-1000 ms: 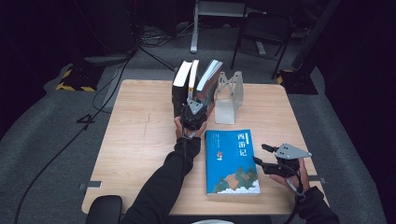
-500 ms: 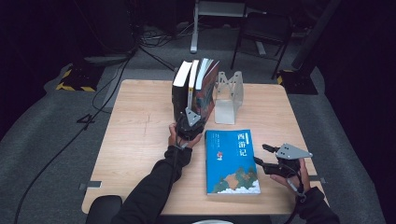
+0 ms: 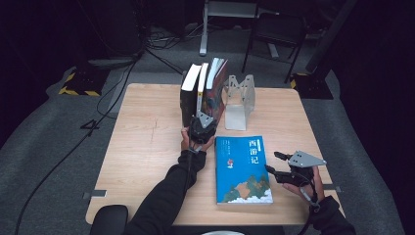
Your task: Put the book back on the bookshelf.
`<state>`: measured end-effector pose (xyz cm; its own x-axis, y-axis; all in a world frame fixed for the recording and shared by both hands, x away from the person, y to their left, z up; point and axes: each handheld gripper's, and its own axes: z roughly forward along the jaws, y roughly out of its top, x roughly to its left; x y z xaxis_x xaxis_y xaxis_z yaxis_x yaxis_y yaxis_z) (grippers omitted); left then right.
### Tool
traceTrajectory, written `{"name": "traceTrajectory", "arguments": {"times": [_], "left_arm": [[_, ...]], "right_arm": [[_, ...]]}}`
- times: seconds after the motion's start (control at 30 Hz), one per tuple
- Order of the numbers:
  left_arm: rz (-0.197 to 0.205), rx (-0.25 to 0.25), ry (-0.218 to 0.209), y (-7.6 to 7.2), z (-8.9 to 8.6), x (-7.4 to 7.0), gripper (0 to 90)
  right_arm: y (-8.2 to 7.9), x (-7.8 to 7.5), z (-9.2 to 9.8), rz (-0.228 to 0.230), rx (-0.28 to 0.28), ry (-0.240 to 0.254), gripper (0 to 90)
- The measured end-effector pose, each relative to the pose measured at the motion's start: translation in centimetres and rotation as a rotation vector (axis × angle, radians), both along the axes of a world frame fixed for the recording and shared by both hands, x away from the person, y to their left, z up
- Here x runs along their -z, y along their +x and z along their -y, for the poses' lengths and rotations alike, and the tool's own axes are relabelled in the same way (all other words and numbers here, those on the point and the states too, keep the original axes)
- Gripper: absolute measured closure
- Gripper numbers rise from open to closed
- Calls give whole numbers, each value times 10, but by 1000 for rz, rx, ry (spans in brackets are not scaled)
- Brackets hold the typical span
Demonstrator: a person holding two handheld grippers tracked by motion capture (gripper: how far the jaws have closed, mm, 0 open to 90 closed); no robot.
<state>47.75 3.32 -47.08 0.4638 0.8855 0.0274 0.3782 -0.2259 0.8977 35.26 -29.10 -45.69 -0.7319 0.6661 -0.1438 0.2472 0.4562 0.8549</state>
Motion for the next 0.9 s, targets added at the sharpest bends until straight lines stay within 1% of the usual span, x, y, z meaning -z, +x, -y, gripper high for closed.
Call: {"name": "traceTrajectory", "arguments": {"times": [0.2,0.3,0.4,0.47,0.63,0.77,0.83,0.9], "left_arm": [[-5,-23,8,11,11,-1,653],[-7,-20,10,13,14,-1,645],[-5,-19,27,15,18,-2,631],[-5,-23,19,16,19,-2,631],[-14,-15,22,16,15,-2,626],[-14,-21,23,15,11,-2,619],[-18,-12,23,14,8,-2,619],[-13,-4,40,11,7,-4,615]], "right_arm": [[0,0,1,-1,-1,3,371],[0,0,1,-1,-1,4,372],[0,0,1,0,0,4,372],[0,0,1,-1,1,5,372],[0,-1,2,0,3,7,371],[0,-1,2,1,3,5,372],[0,-1,2,1,3,5,372],[0,-1,2,3,4,4,371]]}}
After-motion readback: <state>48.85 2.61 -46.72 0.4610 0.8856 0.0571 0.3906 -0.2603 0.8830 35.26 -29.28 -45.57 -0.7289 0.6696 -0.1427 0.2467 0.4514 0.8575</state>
